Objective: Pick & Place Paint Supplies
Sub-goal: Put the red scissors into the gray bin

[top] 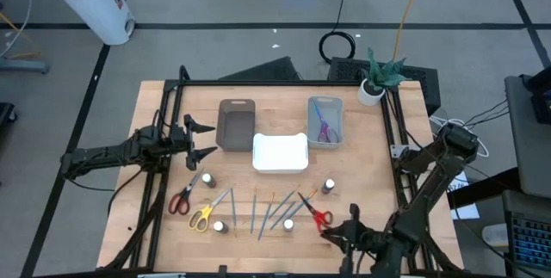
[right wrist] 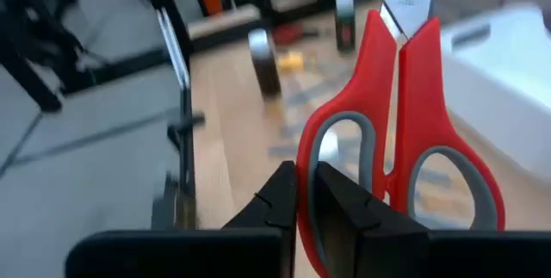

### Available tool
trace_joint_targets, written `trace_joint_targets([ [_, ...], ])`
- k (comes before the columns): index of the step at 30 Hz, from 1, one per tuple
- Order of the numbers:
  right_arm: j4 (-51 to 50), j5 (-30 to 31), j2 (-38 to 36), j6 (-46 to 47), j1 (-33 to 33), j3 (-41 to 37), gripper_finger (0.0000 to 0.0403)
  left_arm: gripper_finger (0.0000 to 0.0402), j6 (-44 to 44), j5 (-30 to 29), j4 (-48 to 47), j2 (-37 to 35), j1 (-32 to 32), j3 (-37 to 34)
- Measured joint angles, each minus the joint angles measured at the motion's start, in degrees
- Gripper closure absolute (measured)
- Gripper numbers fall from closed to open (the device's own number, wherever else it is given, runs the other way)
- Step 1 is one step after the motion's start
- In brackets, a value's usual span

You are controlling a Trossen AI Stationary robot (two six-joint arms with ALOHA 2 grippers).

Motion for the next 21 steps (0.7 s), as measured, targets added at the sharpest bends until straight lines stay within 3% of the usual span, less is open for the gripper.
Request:
trace_joint_targets([
  [4,22.0,-2.5,-1.3,-12.9,-4.5,-7.2,0.0389,0.0068,0.0,0.0,0.0,0.0,0.0,0.0],
  [10,46.3,-19.3,-5.8,-22.6,-13.3,-18.4,0.0388,0.0068,0.0,0.0,0.0,0.0,0.0,0.0],
  [15,49.8,-20.3,-13.7,-24.8,-20.2,-26.0,0.0388,0.0068,0.0,0.0,0.0,0.0,0.0,0.0],
  [21,49.4,-13.6,-23.7,-26.1,-26.8,-33.6,0.0389,0.0068,0.0,0.0,0.0,0.0,0.0,0.0],
])
